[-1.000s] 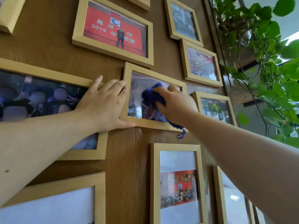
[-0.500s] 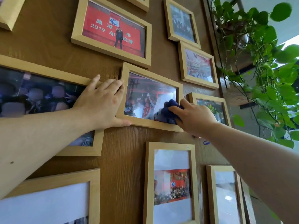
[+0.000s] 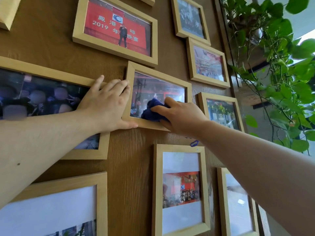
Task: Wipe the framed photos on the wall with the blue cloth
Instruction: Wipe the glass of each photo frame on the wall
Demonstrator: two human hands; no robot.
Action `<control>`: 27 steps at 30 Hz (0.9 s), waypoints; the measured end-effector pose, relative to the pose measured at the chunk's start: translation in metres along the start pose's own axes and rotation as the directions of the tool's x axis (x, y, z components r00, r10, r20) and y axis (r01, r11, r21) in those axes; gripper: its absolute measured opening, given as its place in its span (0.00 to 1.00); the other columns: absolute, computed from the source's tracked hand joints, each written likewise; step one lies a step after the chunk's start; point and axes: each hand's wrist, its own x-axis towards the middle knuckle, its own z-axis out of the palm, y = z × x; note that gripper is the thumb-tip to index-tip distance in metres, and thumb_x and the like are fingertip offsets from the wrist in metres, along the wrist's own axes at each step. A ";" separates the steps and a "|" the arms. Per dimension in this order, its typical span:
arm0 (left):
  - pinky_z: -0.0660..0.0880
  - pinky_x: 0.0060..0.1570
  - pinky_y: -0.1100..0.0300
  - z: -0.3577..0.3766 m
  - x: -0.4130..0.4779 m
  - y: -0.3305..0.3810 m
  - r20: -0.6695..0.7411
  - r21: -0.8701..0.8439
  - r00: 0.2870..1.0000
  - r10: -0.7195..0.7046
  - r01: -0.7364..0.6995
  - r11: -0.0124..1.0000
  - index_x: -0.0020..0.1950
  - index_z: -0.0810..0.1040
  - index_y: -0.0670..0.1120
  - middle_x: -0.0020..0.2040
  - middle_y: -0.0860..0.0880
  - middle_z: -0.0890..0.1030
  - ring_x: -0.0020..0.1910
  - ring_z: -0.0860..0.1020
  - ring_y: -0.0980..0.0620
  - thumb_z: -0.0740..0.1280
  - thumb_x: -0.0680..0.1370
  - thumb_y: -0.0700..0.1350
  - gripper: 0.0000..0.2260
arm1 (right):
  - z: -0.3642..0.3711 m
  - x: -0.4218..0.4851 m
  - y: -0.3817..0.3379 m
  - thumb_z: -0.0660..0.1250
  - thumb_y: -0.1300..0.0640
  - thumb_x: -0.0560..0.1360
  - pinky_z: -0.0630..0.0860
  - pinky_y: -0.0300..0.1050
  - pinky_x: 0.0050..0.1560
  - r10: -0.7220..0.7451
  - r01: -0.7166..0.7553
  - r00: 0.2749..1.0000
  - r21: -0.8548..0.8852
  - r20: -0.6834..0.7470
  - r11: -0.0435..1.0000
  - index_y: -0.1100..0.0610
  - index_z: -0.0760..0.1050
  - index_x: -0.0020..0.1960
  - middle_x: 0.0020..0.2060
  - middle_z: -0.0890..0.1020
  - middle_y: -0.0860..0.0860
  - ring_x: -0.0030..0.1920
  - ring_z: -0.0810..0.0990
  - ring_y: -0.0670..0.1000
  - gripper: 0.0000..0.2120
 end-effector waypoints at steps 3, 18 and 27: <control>0.49 0.74 0.41 -0.001 -0.001 -0.001 -0.002 -0.008 1.000 0.007 -0.007 1.000 0.75 0.54 0.42 0.77 0.44 0.56 0.75 0.53 0.46 0.49 0.63 0.77 0.51 | 0.009 -0.023 0.018 0.56 0.43 0.78 0.64 0.42 0.29 0.087 -0.084 0.994 -0.053 0.058 0.995 0.45 0.62 0.66 0.49 0.74 0.53 0.34 0.68 0.49 0.18; 0.48 0.74 0.40 -0.004 -0.012 -0.005 0.025 0.023 0.998 0.058 -0.058 0.998 0.76 0.49 0.42 0.78 0.43 0.51 0.76 0.49 0.45 0.49 0.67 0.75 0.48 | -0.028 -0.046 0.022 0.58 0.46 0.78 0.69 0.46 0.31 0.196 -0.161 0.966 -0.207 0.166 0.965 0.45 0.59 0.69 0.53 0.73 0.54 0.39 0.75 0.53 0.21; 0.47 0.74 0.40 -0.007 -0.036 -0.001 -0.082 -0.111 0.982 0.171 -0.180 0.978 0.76 0.50 0.42 0.78 0.42 0.54 0.76 0.51 0.44 0.44 0.68 0.75 0.48 | -0.078 -0.042 -0.022 0.63 0.43 0.74 0.64 0.42 0.31 0.146 -0.092 0.967 -0.246 0.210 0.965 0.52 0.63 0.69 0.53 0.80 0.49 0.42 0.80 0.53 0.27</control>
